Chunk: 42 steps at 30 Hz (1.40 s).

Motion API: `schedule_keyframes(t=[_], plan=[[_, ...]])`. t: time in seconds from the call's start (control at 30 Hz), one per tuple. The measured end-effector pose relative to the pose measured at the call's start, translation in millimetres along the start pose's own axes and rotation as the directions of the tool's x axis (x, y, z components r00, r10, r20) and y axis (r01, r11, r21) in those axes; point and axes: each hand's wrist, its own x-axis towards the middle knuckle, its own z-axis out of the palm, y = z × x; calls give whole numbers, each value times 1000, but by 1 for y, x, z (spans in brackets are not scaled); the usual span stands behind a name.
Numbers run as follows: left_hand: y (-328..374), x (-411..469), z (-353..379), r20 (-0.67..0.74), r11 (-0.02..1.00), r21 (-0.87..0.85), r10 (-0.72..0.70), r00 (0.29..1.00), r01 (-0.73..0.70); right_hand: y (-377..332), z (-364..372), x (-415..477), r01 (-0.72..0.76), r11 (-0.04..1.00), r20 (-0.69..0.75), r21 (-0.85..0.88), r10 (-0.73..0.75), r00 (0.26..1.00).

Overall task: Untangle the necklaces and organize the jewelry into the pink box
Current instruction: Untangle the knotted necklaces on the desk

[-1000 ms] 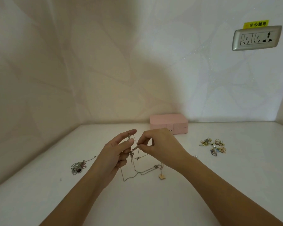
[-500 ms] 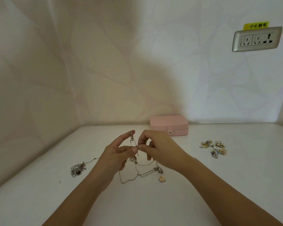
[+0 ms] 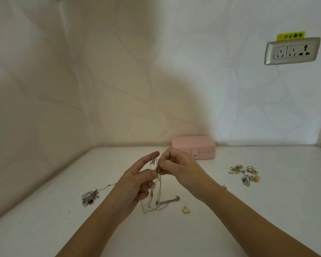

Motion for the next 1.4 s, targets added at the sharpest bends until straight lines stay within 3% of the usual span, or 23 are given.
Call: schedule_keyframes(t=[0.2, 0.37, 0.57, 1.03, 1.23, 1.4], plan=[[-2, 0, -1, -51, 999, -16, 32, 998, -33, -1, 0, -2, 28, 999, -12, -37, -28, 1000], [0, 0, -3, -82, 998, -26, 47, 996, -49, -4, -2, -2, 0, 999, 31, 37, -2, 1000], [2, 0, -3, -45, 997, -60, 37, 998, -39, -8, -4, -4, -25, 999, 63, 27, 23, 998], [3, -3, -3, 12, 999, 0, 43, 999, -43, -10, 0, -8, 173, 921, 1, -350, -184, 983], [1, -1, -3, -103, 1000, 20, 17, 995, -15, -12, -1, -6, 126, 971, 0, -203, -128, 992], [1, -2, -1, -44, 1000, -8, 17, 999, -17, -10, -5, -1, 23, 993, -86, 116, -13, 996]])
